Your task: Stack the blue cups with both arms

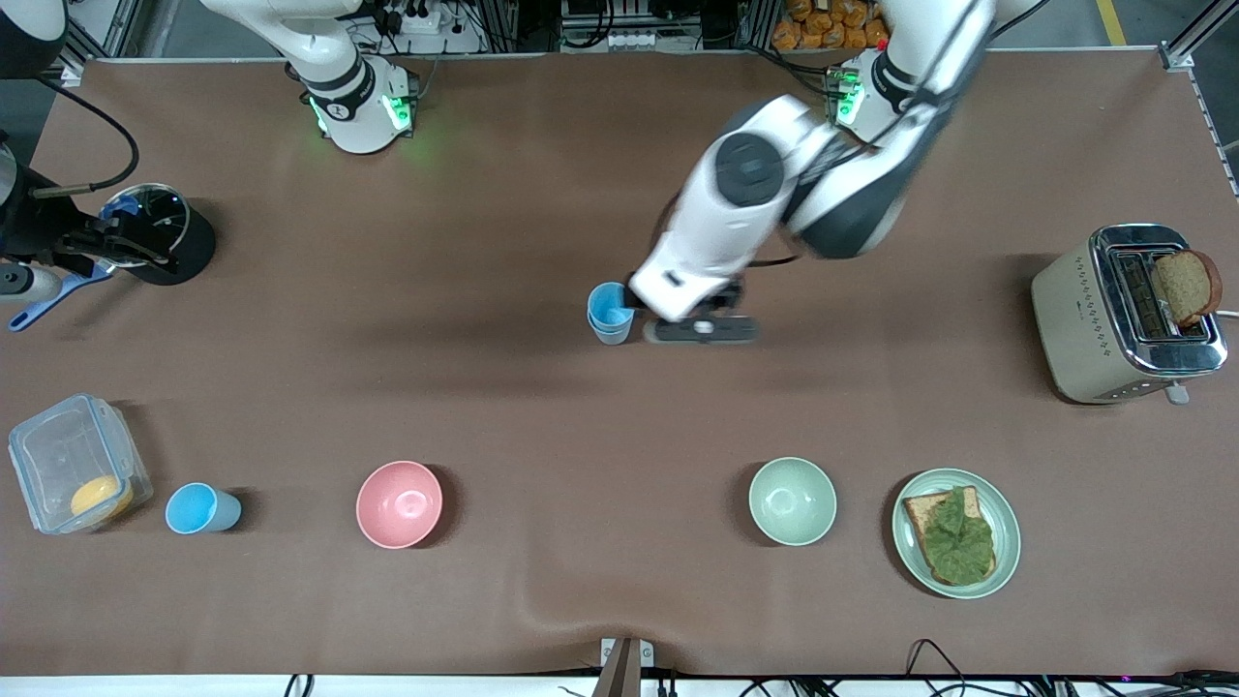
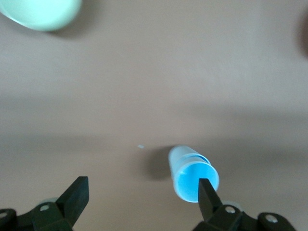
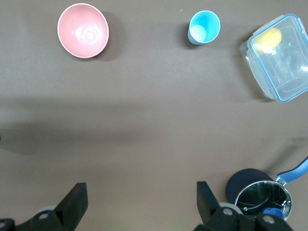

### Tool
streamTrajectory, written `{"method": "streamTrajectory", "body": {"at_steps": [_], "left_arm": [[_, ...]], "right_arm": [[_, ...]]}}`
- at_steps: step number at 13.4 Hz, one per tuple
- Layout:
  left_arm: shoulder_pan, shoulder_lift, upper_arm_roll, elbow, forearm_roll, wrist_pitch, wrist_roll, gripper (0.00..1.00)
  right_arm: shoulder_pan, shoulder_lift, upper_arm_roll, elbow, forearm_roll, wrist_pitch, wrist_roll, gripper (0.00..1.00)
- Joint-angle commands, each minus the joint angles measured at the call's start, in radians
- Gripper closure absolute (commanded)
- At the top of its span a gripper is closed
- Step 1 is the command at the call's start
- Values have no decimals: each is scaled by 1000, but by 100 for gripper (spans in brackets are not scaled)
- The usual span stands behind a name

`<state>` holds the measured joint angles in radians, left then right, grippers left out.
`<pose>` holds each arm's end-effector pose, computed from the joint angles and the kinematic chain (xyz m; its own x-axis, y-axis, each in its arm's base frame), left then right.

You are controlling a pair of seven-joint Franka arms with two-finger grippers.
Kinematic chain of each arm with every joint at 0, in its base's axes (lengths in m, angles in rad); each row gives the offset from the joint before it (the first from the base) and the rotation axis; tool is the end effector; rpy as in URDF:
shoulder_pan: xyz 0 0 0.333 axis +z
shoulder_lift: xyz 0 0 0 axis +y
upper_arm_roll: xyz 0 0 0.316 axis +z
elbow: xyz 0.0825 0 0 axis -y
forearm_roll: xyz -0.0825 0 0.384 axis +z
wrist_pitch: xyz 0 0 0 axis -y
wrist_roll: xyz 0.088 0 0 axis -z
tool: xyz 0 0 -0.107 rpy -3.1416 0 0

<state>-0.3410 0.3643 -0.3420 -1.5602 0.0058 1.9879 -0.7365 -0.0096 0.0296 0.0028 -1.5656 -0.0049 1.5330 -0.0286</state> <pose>0.5383 -0.4006 0.4542 0.9970 0.0760 -0.0156 0.0775 -0.9871 0.1399 0.5589 -0.0044 0.6073 0.9978 0.0216 -0.0623 0.0219 -0.9998 0.0030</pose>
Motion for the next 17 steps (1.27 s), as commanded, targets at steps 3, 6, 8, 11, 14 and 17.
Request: {"method": "streamTrajectory", "body": {"at_steps": [3, 6, 8, 11, 14, 17], "left_arm": [[207, -197, -5, -20, 19, -152, 22, 0], [356, -246, -3, -21, 20, -283, 118, 0], [414, -284, -5, -21, 29, -334, 167, 0], [468, -331, 18, -34, 19, -340, 348, 0], [444, -358, 100, -40, 11, -368, 434, 0], [416, -360, 145, -34, 0, -386, 577, 0]], "right_arm": [[-20, -7, 19, 7, 6, -10, -7, 0], [-36, -8, 16, 6, 94, -21, -8, 0], [-38, -10, 17, 9, 97, -22, -8, 0], [-35, -11, 17, 7, 94, -22, -13, 0], [-38, -11, 16, 9, 82, -27, -13, 0], [-39, -11, 16, 7, 82, -27, -13, 0]]}}
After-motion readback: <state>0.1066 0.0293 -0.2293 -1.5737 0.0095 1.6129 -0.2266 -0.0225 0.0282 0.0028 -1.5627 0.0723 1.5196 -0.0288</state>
